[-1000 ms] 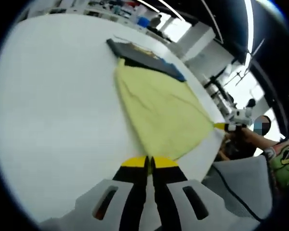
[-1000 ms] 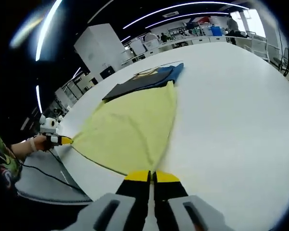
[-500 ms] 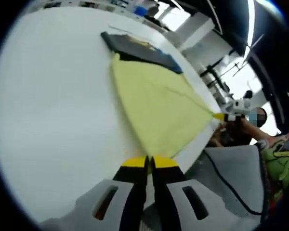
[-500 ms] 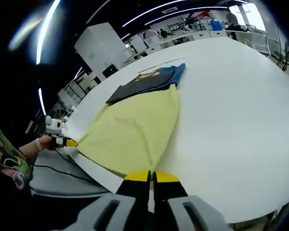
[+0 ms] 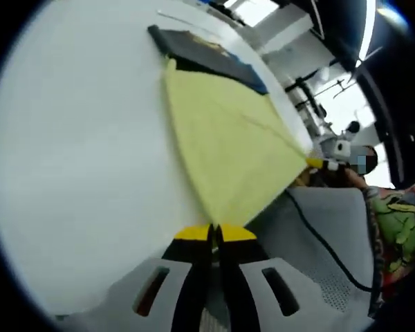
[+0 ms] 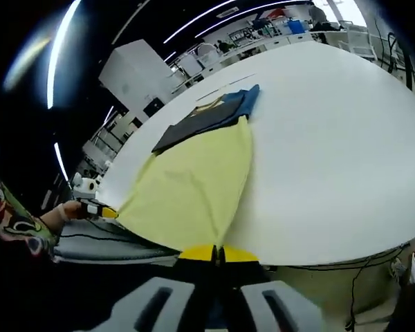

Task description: Fold the garment on the visible template until the final outline fits inside the template.

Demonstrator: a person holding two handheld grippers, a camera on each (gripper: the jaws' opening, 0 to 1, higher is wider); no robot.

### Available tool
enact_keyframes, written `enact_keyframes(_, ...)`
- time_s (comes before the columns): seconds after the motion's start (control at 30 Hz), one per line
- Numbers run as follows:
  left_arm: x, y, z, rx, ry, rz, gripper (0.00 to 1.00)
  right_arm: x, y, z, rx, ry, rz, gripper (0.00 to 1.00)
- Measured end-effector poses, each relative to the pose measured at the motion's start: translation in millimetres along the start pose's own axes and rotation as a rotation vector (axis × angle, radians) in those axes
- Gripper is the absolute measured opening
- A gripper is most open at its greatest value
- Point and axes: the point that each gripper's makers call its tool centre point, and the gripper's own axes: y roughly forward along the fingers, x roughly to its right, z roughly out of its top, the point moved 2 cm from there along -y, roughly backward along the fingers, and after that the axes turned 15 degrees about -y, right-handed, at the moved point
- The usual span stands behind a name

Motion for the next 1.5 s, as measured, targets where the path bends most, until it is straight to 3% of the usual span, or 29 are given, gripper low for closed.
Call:
enact_keyframes(0.23,-3.4,2.6,-11.3,-0.027,-0.03,-0.001,0.0,-1.3,-1.7,-9.5,-0.023,0.02,0.005,0.0)
enact_keyframes(0.57,7.1,-5.7,1.4,-0.003,-0.012,-0.031,0.0,-0.5,-3.9,14.2,0.026,0.037,0.02,0.0)
enact_keyframes(0.73,18.9,-12.3,28.8,0.106,-0.028,-0.103,0.0,3.6,-3.7,41.5,0.097,0.056,0.03,0.0)
enact_keyframes(0.9,27.3,-21.6,62.5,0.186,0.046,-0.104,0.0,4.3,-0.6,68.5,0.146,0.051,0.043,0.0)
enact_keyframes(1.17,43.0,-28.8,118.6,0.326,0.082,-0.134,0.0,7.8,7.4,116.8,0.204,0.02,0.041,0.0)
enact_keyframes(1.5,53.0,-36.0,174.6,0.418,0.118,-0.14,0.0,13.7,17.5,184.1,0.292,-0.009,0.053,0.0)
